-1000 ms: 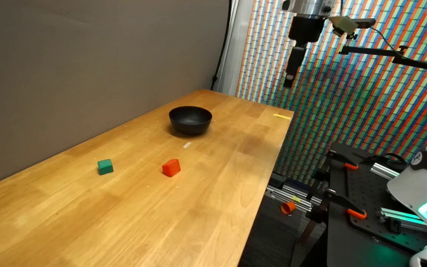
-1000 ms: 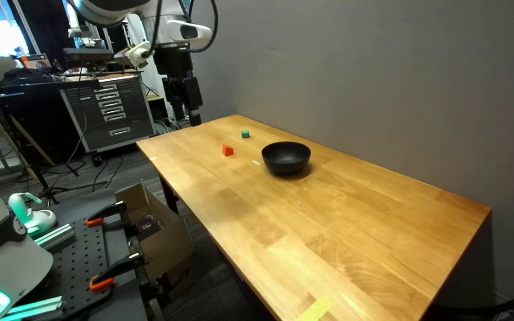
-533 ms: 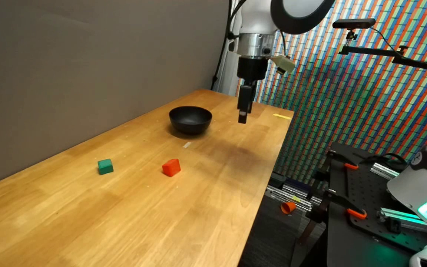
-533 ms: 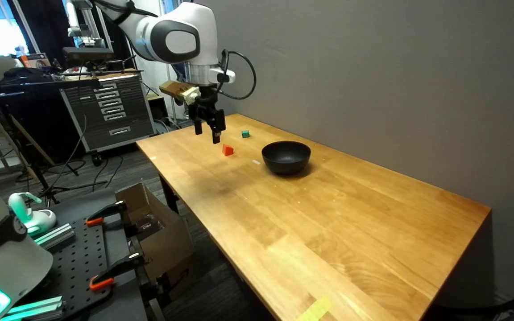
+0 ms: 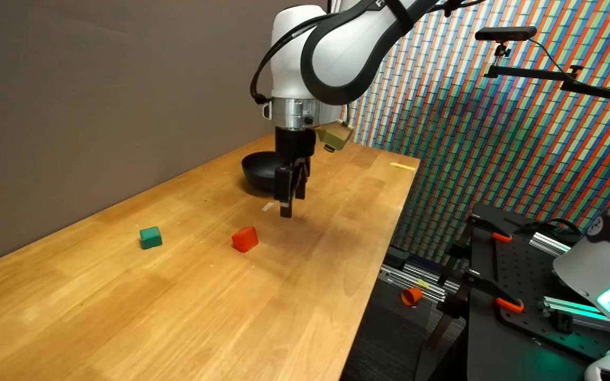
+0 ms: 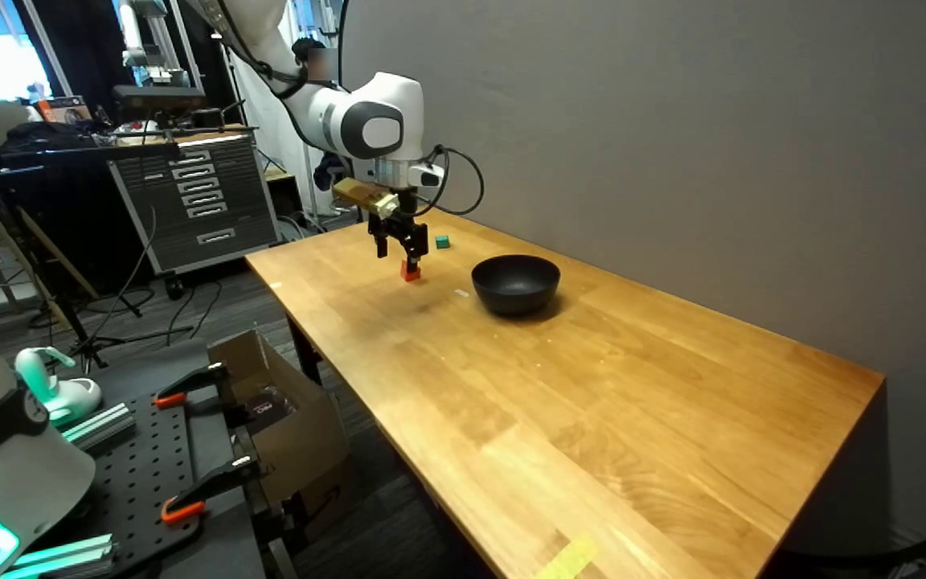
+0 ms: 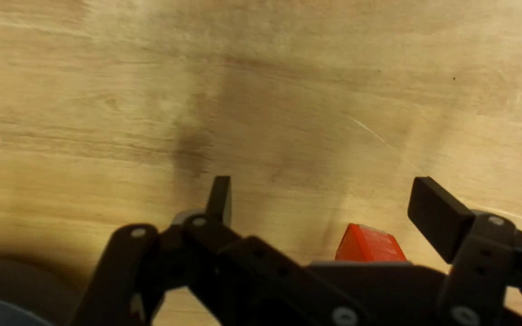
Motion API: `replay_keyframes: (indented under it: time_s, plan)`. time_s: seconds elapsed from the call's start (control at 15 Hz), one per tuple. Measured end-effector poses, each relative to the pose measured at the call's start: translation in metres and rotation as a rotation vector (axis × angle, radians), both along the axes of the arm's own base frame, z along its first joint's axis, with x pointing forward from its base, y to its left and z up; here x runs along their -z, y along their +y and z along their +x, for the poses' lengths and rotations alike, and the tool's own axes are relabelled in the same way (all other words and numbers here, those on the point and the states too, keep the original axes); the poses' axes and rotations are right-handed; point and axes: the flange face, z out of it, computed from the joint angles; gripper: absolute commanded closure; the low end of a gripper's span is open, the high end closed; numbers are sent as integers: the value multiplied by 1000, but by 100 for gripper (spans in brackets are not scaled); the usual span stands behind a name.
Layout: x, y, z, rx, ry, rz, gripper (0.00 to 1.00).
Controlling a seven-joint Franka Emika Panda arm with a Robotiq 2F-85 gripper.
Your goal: Put the blocks in the bowl
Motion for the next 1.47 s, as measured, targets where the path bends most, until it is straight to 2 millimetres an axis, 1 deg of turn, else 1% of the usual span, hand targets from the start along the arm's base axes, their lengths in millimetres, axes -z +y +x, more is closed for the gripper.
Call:
replay_keyframes:
  time_s: [0.2,0.47,0.6,0.73,0.8,0.87,0.93,1.0,1.07,1.27,1.33,1.47]
  plan:
    - [21,29,14,17,2,2,0]
    - [41,68,25,24,-1,9,0]
    - [49,83,29,20,-12,-1,0]
    - [57,92,36,17,-30,-27,0]
    - [60,94,40,21,-42,-47,25]
    - [63,94,44,29,-51,-65,27]
    - [66,93,48,37,-58,-85,34]
    - [69,90,52,46,-63,-101,44]
    - [71,88,56,55,-63,-112,51]
    - [64,88,63,78,-56,-125,73]
    - [63,88,64,86,-55,-128,79]
    - [62,84,67,101,-50,-149,79]
